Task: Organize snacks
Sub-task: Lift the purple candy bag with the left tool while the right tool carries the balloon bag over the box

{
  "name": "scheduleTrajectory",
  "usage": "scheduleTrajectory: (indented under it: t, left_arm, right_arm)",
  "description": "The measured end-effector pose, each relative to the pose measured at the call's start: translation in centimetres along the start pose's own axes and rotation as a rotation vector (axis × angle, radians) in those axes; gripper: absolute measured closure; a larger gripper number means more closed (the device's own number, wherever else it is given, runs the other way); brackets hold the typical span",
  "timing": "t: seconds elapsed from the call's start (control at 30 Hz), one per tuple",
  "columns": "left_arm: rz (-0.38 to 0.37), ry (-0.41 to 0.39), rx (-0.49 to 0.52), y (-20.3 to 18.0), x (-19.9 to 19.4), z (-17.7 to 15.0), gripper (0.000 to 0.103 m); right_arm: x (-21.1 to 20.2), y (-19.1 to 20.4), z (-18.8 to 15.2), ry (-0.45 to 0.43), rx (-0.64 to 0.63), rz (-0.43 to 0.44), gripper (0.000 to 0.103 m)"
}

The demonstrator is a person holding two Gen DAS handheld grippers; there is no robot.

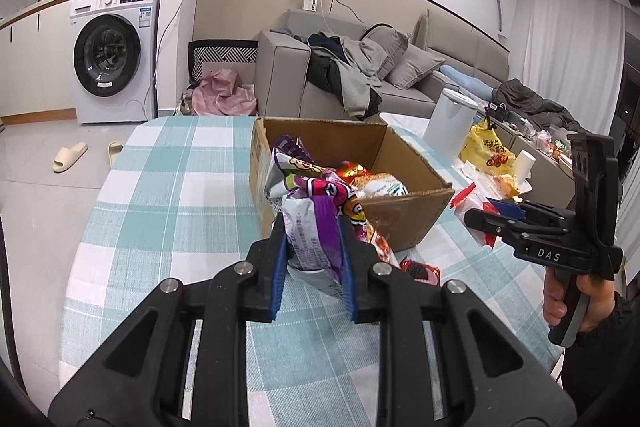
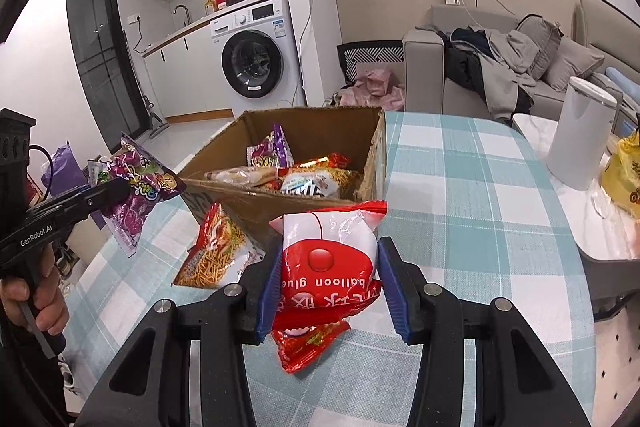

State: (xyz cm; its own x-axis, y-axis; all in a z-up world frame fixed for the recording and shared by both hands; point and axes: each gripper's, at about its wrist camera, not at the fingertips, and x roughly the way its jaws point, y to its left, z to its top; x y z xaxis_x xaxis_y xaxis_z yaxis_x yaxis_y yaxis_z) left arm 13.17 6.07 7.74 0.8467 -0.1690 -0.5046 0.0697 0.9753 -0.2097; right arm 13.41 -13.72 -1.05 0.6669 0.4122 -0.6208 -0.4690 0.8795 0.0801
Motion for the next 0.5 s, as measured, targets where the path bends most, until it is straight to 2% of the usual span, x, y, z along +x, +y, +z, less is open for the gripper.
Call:
scheduleTrajectory:
  t: [0.5]
  left_arm:
    - [0.003, -0.028, 0.023, -1.2, 0.8, 3.2, 0.083]
  right_arm:
    - [-0.2, 2.0, 3.4, -0.046, -0.027, 0.024, 0.057]
